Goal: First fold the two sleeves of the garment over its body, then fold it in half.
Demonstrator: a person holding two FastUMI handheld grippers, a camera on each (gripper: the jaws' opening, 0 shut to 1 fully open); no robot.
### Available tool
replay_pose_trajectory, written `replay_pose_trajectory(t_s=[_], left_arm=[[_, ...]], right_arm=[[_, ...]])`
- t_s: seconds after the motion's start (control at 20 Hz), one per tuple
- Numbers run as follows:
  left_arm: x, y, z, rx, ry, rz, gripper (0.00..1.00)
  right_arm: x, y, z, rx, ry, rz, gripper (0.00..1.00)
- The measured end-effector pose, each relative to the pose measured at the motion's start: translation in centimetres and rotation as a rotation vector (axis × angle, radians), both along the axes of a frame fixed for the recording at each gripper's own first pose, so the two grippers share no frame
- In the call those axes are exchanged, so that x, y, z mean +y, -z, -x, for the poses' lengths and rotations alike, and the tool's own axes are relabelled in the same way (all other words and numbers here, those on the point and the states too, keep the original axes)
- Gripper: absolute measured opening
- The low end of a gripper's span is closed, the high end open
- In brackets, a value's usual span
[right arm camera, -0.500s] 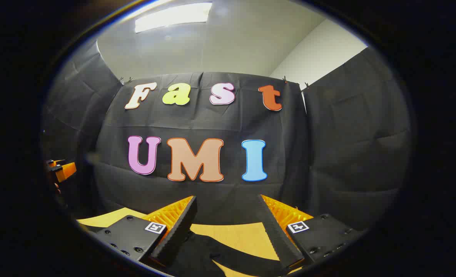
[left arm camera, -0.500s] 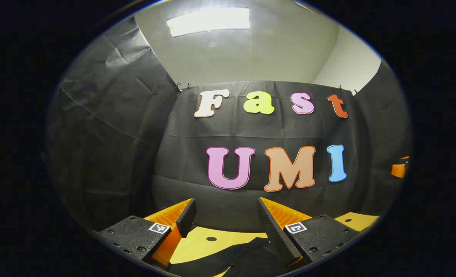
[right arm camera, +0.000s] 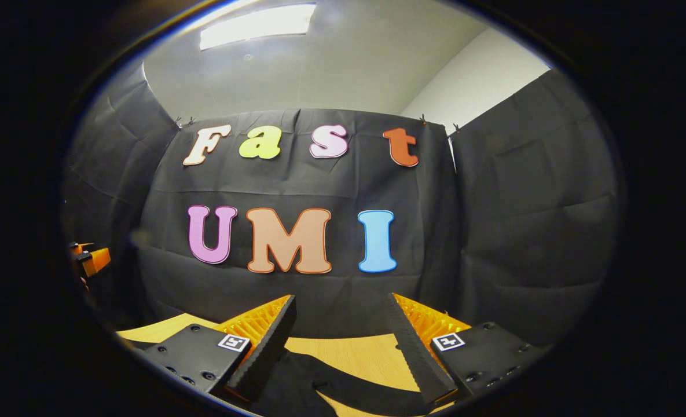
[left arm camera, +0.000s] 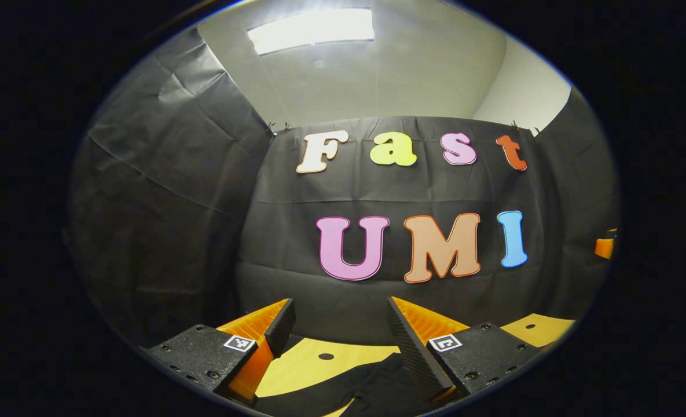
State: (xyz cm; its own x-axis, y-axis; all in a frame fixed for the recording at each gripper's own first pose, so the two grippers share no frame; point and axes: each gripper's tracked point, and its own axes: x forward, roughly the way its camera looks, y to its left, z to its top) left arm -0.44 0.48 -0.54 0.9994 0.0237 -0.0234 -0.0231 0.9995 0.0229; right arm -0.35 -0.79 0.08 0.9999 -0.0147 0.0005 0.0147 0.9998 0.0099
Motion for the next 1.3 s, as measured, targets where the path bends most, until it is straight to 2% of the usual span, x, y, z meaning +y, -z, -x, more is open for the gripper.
replay_pose_trajectory(t_s=[0.1,0.35,0.55,0.7,0.9,1.05,1.15,1.3], left_arm=[[0.0,0.3,0.2,0.005,0.0,-0.006,0.92],[-0.2,1.5,-0.6,0.039,0.01,0.006,0.93],[-1.5,-0.1,-1.3,-0.009,0.026,0.009,0.92],[-2.7,0.1,-1.6,-0.012,0.059,-0.009,0.92],[-3.2,-0.4,-1.6,-0.014,0.062,-0.029,0.92],[-3.3,-0.2,-1.1,-0.007,0.053,-0.027,0.92],[-2.9,0.0,-0.8,0.001,0.042,-0.032,0.92],[-1.0,0.1,-0.1,0.004,-0.01,-0.051,0.91]], right_arm=[[-0.1,0.0,-0.1,0.0,0.002,-0.005,1.0],[0.3,-0.3,-0.1,-0.013,-0.008,-0.006,0.98],[-0.1,1.0,0.6,0.019,0.0,0.025,0.98],[-0.3,1.0,0.5,0.032,-0.003,0.007,0.98],[-0.8,0.9,0.4,0.025,0.002,0.004,0.98],[-1.2,1.9,0.4,0.049,0.0,0.004,0.96],[-1.4,2.5,0.2,0.068,0.003,0.003,0.98],[-1.3,2.9,-0.3,0.085,0.0,0.007,0.98]])
